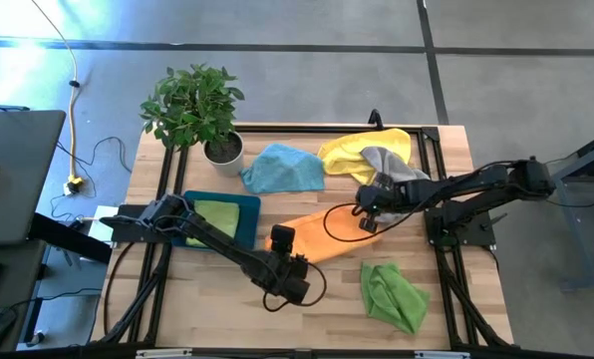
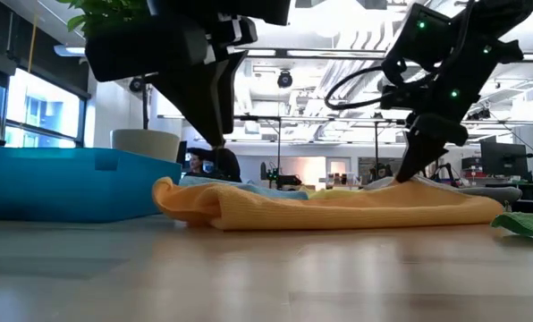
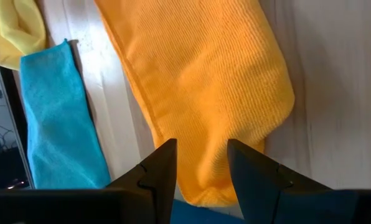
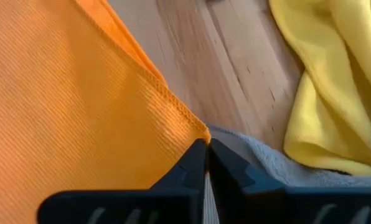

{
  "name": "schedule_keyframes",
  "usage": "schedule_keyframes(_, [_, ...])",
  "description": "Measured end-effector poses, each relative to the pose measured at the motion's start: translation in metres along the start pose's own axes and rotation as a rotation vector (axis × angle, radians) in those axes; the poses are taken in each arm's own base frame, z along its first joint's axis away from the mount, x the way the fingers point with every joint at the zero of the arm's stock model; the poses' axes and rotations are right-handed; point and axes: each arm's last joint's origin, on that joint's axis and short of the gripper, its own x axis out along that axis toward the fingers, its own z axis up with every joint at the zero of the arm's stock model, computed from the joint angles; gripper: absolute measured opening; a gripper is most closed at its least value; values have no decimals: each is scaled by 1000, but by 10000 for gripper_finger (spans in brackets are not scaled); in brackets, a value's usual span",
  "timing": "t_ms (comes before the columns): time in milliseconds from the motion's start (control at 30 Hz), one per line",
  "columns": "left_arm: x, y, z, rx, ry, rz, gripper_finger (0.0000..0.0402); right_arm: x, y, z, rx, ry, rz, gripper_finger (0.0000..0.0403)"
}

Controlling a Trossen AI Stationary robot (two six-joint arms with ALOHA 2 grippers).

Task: Fold microfiber towels
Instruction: Fold the orange microfiber towel on the table

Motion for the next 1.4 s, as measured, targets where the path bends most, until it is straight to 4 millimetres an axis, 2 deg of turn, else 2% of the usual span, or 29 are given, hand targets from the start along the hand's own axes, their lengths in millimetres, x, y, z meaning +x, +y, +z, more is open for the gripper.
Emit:
schedule_keyframes(167, [0,0,0,-23,-2,6,131,-1,-1,0,-17,-5,-24,90])
schedule_keyframes(267, [0,0,0,-36,-2,6,131,-6,-2,-2,73,10,17,130])
schedule_keyframes(367, [0,0,0,-43,0,7,131,-11,0,-6,227,75,138,150])
schedule_keyframes(500, [0,0,0,-41,3,3,131,-10,8,-18,303,153,194,153])
schedule_keyframes(733, [0,0,0,-41,4,1,131,6,14,-45,429,170,211,153])
schedule_keyframes(900, [0,0,0,-41,4,1,131,13,16,-51,492,103,270,153])
schedule_keyframes(1133, [0,0,0,-41,4,0,131,14,16,-53,499,86,261,146])
schedule_keyframes(1233, [0,0,0,-41,3,0,131,15,15,-53,499,80,238,115])
schedule_keyframes(1400, [0,0,0,-43,4,0,131,15,14,-54,497,71,211,25])
